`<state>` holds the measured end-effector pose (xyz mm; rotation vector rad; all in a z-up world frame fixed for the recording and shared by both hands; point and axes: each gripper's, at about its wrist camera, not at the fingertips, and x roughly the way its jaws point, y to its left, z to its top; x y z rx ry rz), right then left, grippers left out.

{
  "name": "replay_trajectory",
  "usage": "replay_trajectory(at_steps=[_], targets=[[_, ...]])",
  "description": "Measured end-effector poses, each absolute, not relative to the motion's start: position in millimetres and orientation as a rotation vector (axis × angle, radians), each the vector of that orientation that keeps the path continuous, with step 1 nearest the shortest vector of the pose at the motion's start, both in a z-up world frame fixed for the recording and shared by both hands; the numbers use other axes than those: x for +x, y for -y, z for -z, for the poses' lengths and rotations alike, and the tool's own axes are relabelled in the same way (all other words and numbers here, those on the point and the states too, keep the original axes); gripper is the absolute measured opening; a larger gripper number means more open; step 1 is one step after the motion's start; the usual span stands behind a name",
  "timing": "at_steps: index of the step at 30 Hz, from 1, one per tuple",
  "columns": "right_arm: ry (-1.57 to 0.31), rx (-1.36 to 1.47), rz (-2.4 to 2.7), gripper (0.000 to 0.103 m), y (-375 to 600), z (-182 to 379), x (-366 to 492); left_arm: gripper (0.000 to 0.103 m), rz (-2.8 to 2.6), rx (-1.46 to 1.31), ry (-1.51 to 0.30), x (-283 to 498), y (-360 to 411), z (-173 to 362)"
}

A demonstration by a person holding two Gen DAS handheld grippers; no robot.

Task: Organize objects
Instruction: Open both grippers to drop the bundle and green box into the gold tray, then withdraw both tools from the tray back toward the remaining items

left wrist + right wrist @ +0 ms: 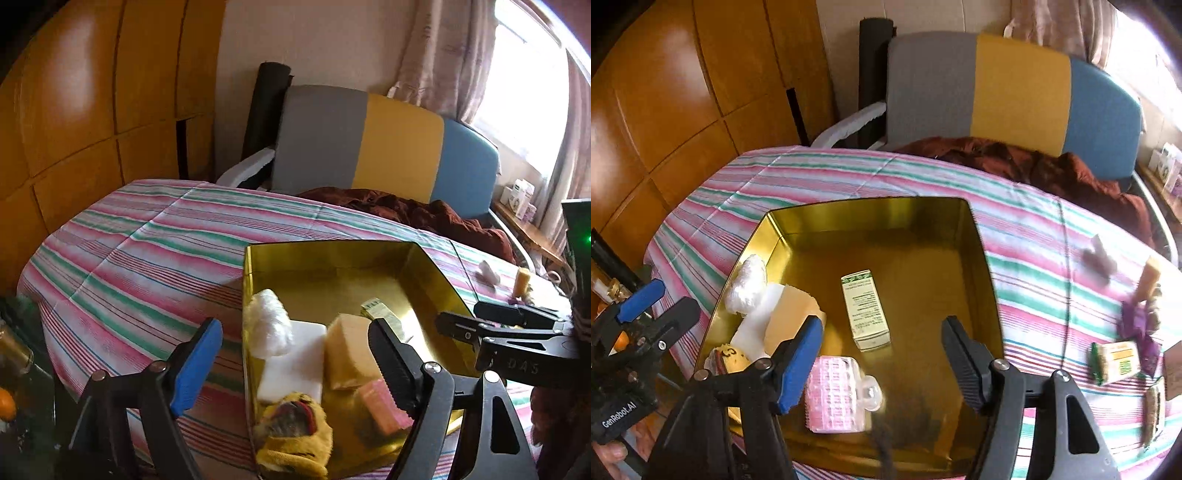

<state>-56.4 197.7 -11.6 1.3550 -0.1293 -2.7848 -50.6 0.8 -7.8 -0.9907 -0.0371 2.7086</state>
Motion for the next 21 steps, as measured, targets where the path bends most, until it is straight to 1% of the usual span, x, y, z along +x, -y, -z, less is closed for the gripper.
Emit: replay_trajectory(at_steps=[2, 3, 4, 14, 21], targets=[[0.105, 1.340, 2.807, 0.072, -200.4, 8.1, -49.4, 0.084, -2.702, -0.975, 0.009, -45.4, -7.0, 5.2], [0.095, 1.337, 2.814, 0.079, -202.1, 7.1, -46.7, 0.087, -2.702, -0.966, -0.005, -43.2, -9.7, 3.7], [0.088, 1.333, 2.821, 0.080, -203.4, 6.5, -43.9, 0.089, -2.700, -0.955, -0.019, -39.1, -13.6, 2.1], [0.154, 1.331, 2.907, 0.081, -250.3, 1.2, -18.6, 0.089, -2.629, -0.892, -0.126, -20.7, -45.5, -9.6], [0.211, 1.427, 2.957, 0.081, -302.4, 10.2, -8.8, 0.089, -2.520, -0.880, -0.173, -10.2, -72.8, -7.3]])
